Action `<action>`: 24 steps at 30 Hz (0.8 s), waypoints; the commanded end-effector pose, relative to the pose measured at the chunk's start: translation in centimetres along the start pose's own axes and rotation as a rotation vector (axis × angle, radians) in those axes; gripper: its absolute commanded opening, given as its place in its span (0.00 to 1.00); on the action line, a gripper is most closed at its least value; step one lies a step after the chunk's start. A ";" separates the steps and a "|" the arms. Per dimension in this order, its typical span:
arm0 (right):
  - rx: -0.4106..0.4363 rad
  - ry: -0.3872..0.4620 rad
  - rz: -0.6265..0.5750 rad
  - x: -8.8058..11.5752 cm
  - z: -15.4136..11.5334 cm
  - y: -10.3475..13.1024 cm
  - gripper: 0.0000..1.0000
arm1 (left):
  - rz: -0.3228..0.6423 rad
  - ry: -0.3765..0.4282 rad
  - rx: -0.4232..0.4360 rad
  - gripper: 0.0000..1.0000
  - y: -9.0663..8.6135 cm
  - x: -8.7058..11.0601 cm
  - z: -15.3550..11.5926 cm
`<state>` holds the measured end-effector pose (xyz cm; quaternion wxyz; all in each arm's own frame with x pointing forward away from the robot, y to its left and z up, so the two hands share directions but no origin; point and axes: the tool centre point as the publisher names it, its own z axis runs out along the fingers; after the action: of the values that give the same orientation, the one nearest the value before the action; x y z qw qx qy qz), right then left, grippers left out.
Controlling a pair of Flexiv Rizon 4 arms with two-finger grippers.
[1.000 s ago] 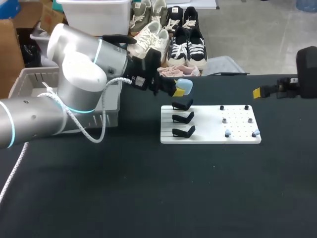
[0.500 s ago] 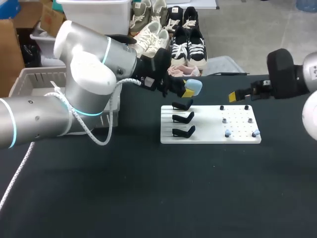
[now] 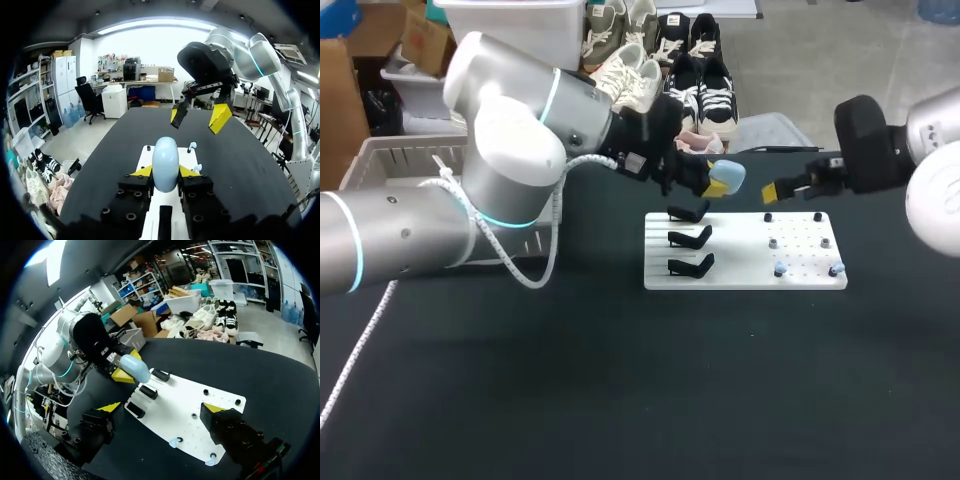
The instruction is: Pick up each earbud case from the left stands, insert the matching earbuds, close the lid, and place the case in the box.
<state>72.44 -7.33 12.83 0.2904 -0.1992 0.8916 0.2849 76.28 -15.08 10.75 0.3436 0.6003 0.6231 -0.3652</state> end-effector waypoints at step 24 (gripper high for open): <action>-0.113 0.024 -0.029 -1.7 2.4 -0.1 1.00 | 0.029 -0.017 0.050 0.00 -1.2 -1.3 1.2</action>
<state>74.43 -5.57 12.35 0.2745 -0.2278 0.8784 0.3180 74.99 -16.66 11.27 0.3404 0.6133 0.6035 -0.3793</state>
